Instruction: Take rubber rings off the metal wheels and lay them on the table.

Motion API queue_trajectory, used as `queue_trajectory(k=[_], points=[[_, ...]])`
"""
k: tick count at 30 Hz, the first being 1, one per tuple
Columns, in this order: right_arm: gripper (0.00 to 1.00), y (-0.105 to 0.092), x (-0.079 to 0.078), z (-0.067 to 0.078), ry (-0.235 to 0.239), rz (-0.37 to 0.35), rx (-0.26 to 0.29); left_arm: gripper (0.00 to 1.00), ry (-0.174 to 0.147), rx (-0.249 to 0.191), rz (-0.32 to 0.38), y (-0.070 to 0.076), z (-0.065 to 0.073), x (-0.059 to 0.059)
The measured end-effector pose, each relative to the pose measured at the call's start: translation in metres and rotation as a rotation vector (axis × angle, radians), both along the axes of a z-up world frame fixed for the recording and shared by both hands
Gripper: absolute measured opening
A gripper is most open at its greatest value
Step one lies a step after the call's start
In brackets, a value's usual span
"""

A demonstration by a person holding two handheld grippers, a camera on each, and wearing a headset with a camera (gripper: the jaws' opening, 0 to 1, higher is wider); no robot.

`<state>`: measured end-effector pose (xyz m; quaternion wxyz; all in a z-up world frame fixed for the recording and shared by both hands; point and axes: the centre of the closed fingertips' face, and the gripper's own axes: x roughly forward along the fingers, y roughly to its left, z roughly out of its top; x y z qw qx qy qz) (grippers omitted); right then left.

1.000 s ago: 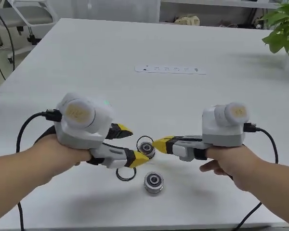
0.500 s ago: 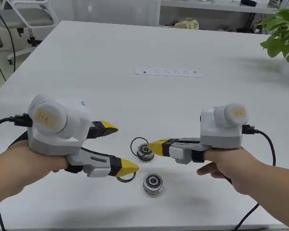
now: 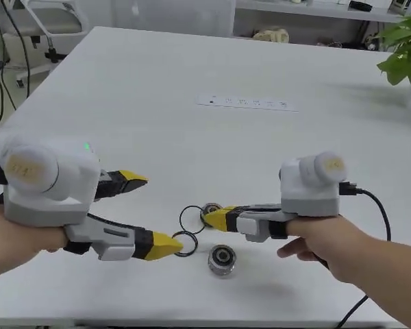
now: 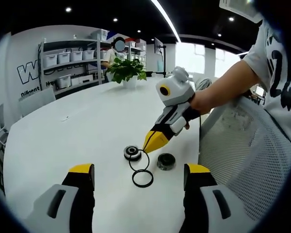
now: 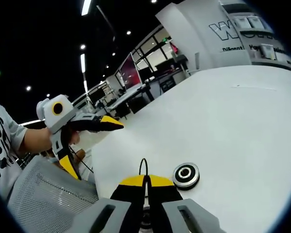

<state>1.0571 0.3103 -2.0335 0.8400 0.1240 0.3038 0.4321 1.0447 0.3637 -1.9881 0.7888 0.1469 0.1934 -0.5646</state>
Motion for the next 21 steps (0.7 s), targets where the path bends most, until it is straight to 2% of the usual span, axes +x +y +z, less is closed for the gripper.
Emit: queue_trajectory(k=[9, 21], points=[[0.0, 0.011, -0.008, -0.01, 0.039, 0.038, -0.005, 0.74, 0.0, -0.001, 0.016, 0.008, 0.001, -0.002], [0.0, 0.015, -0.014, -0.024, 0.088, 0.059, -0.023, 0.74, 0.005, -0.004, 0.026, 0.012, 0.001, -0.003]])
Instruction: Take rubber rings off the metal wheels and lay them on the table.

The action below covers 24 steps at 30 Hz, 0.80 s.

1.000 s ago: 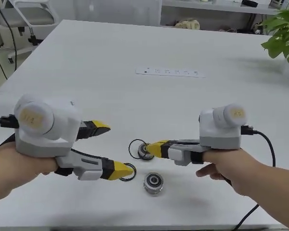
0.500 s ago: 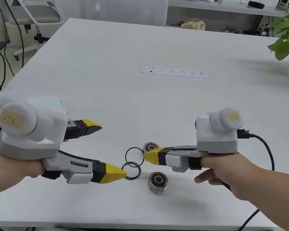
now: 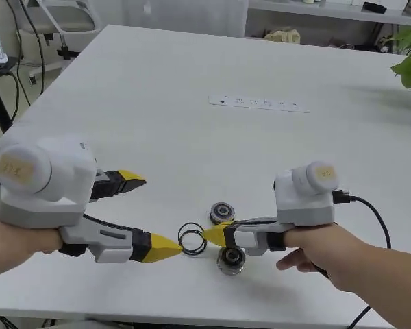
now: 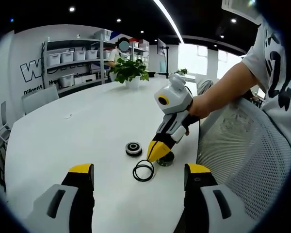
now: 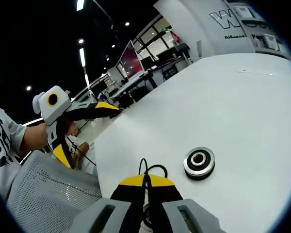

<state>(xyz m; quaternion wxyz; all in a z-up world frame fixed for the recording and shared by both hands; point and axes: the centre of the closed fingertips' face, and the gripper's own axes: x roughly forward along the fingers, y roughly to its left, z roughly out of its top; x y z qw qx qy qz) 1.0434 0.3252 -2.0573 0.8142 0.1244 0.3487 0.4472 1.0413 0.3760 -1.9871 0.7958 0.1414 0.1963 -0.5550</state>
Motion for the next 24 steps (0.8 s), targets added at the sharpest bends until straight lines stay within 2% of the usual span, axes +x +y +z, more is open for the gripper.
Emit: queue_trajectory(k=[13, 24], points=[[0.0, -0.005, 0.005, -0.009, 0.012, -0.018, -0.025, 0.73, 0.009, 0.021, 0.012, 0.007, -0.005, 0.001], [0.0, -0.007, 0.009, -0.013, 0.006, -0.03, -0.049, 0.72, 0.014, 0.023, 0.007, 0.003, -0.006, 0.001]])
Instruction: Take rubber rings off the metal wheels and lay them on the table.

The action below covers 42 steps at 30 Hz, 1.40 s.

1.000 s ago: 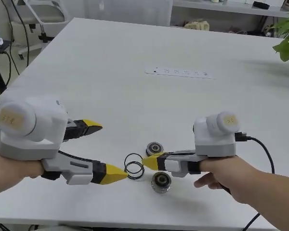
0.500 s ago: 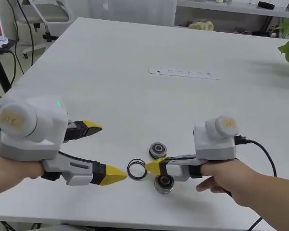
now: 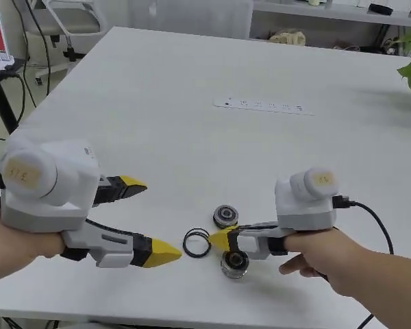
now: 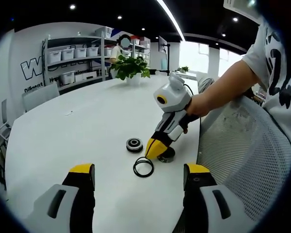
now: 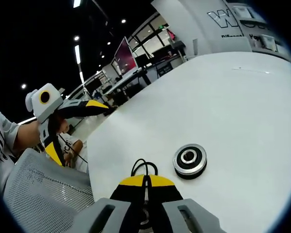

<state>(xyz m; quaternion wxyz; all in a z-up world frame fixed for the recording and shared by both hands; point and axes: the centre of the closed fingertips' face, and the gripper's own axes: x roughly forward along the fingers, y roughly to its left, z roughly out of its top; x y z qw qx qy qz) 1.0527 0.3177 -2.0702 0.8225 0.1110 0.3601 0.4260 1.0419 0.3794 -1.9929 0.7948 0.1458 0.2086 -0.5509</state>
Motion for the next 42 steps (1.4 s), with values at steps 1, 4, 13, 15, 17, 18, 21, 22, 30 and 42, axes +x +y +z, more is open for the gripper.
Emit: queue_trajectory(k=[1, 4, 13, 15, 17, 18, 21, 22, 30, 42], points=[[0.0, 0.0, 0.0, 0.0, 0.001, -0.001, 0.0, 0.72, 0.001, -0.001, -0.001, 0.0, 0.0, 0.0], [0.0, 0.0, 0.001, -0.002, -0.003, -0.001, -0.011, 0.72, 0.002, 0.001, -0.001, 0.0, -0.001, 0.0], [0.02, 0.0, 0.002, -0.006, -0.015, 0.002, -0.033, 0.71, 0.009, 0.005, 0.003, 0.001, -0.003, 0.0], [0.02, 0.0, 0.003, -0.007, -0.019, 0.003, -0.038, 0.71, 0.01, 0.006, 0.004, 0.001, -0.004, 0.0], [0.02, -0.001, 0.003, -0.007, -0.021, 0.004, -0.042, 0.71, 0.011, 0.008, 0.004, 0.002, -0.004, 0.001], [0.03, -0.001, 0.003, -0.007, -0.021, 0.003, -0.041, 0.71, 0.013, 0.008, 0.003, 0.002, -0.005, 0.001], [0.03, -0.002, 0.004, -0.007, -0.024, 0.001, -0.041, 0.71, 0.016, 0.011, 0.003, 0.002, -0.006, 0.001], [0.03, -0.003, 0.004, -0.007, -0.025, 0.0, -0.04, 0.71, 0.017, 0.011, 0.003, 0.002, -0.006, 0.001], [0.04, -0.008, 0.008, 0.002, -0.041, -0.014, -0.024, 0.71, 0.02, 0.012, -0.003, -0.002, -0.006, 0.004], [0.06, -0.019, 0.019, 0.02, -0.085, -0.047, 0.012, 0.7, 0.024, 0.015, -0.02, -0.013, -0.005, 0.016]])
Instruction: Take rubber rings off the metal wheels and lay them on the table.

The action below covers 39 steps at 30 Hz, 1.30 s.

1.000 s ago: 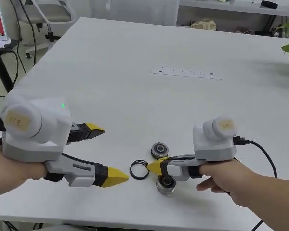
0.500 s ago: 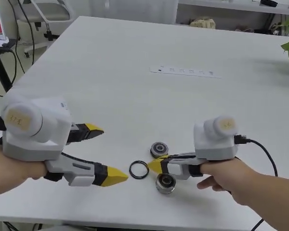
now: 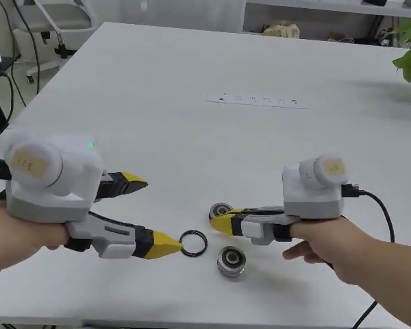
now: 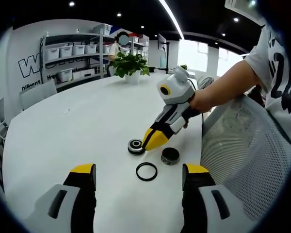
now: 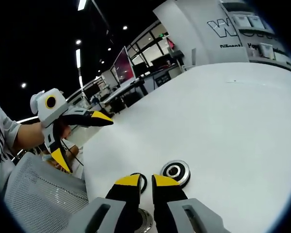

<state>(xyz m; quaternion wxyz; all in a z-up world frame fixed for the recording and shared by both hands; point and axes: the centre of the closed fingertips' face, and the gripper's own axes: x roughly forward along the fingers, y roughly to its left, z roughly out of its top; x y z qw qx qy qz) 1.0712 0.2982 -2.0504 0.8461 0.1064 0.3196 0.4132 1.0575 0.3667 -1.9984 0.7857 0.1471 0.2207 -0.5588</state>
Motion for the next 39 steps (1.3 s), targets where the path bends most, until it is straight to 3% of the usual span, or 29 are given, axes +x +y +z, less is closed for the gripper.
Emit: queue_trajectory(k=[8, 22, 39], points=[[0.07, -0.013, 0.006, 0.004, -0.026, -0.016, -0.008, 0.69, 0.004, 0.0, -0.01, -0.01, 0.0, 0.01], [0.16, -0.037, 0.012, -0.005, -0.087, -0.014, -0.093, 0.61, 0.041, -0.001, -0.025, -0.027, -0.008, 0.024], [0.19, -0.036, 0.012, -0.02, -0.131, 0.065, -0.184, 0.52, 0.081, 0.018, -0.065, -0.052, -0.025, 0.027]])
